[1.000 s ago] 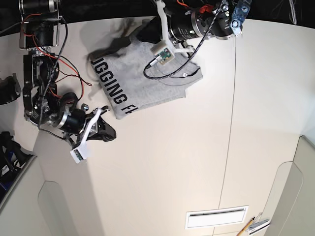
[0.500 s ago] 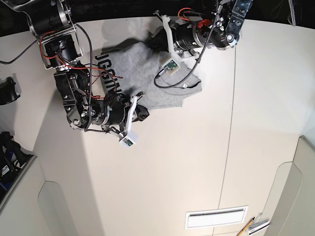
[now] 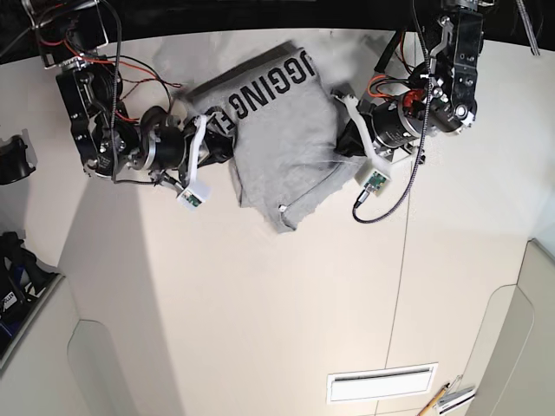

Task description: Fold the T-shirt properly

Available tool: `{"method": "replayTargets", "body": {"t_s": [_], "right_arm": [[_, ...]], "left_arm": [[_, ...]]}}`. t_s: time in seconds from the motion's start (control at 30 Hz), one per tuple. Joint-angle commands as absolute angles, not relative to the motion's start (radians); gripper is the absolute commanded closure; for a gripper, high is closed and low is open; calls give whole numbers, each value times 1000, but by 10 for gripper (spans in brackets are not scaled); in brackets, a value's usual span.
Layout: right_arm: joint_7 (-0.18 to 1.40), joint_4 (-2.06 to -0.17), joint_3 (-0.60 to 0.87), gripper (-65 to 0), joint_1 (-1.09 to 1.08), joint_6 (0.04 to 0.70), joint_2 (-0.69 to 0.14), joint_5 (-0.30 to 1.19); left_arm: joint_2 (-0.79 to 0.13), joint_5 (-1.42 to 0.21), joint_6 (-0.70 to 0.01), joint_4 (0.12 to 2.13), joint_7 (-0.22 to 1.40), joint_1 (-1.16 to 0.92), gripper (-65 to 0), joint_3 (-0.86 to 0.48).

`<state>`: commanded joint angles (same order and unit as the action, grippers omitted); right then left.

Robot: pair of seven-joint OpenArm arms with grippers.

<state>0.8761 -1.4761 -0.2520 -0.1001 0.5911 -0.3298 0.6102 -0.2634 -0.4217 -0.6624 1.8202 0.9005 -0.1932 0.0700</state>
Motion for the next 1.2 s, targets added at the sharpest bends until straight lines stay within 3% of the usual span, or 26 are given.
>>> {"method": "replayTargets", "body": {"t_s": [0.37,0.57,0.77,1.03,1.2], "right_arm": [[873,-1610,-228,0,0,590,-329,606],[922,-1616,-64,0,4,591,-330,614],[1005,-1681,102,0,65,607,-379,772],[1056,-1829,129,0,214,606,-503,857],[1058,-1880,129,0,294,607,-543,906]], "left_arm": [[-264,-447,-654,1693,911,-54,-39,70],[-334,-537,-654,1806,961,-73,-39,70],[-434,-591,-654,1948,982,-249,-39,5],[-438,-669,-670,2128,1022,-564,-39,-240],[-426,-720,-670,2141,1022,-678,-39,-276]]}}
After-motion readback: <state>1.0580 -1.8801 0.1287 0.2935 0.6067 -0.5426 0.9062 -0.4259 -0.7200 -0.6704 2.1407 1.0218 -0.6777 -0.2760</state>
